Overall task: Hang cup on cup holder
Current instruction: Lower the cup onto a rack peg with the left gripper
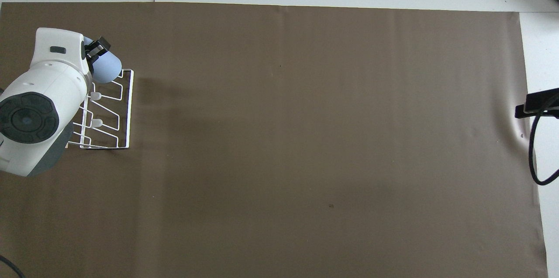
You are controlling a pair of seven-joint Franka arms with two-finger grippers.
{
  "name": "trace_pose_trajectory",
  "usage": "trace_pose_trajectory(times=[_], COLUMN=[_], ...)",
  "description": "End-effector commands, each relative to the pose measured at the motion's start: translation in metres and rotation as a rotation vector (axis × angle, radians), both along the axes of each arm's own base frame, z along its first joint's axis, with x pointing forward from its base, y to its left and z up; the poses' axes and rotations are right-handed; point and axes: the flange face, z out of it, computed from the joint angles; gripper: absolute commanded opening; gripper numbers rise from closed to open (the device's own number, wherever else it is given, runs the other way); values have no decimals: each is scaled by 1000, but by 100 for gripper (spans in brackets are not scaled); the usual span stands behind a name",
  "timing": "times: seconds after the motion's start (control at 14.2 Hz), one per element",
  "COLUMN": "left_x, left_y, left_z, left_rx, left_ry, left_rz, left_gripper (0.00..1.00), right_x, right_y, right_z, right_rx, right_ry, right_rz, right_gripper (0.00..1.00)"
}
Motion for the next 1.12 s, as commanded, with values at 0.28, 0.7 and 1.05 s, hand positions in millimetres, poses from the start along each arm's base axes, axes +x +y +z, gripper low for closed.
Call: trace_pose_trajectory(times=[0.28,0.7,1.05], left_x=[-18,-15,-12], left_y=[2,4,3], left_z=[-11,-6,2], left_rx=[22,33,51], left_ry=[0,2,3], left_rz=[-23,-8,-3], left_gripper=[31,79,89], right_x=[-8,4,3], right_y=[6,11,11], right_z=[-5,-17,-17], right_rx=[-81,-89,-85], right_ry=[-12,-13,-11], right_rz=[3,36,47], right_gripper=[100,100,100])
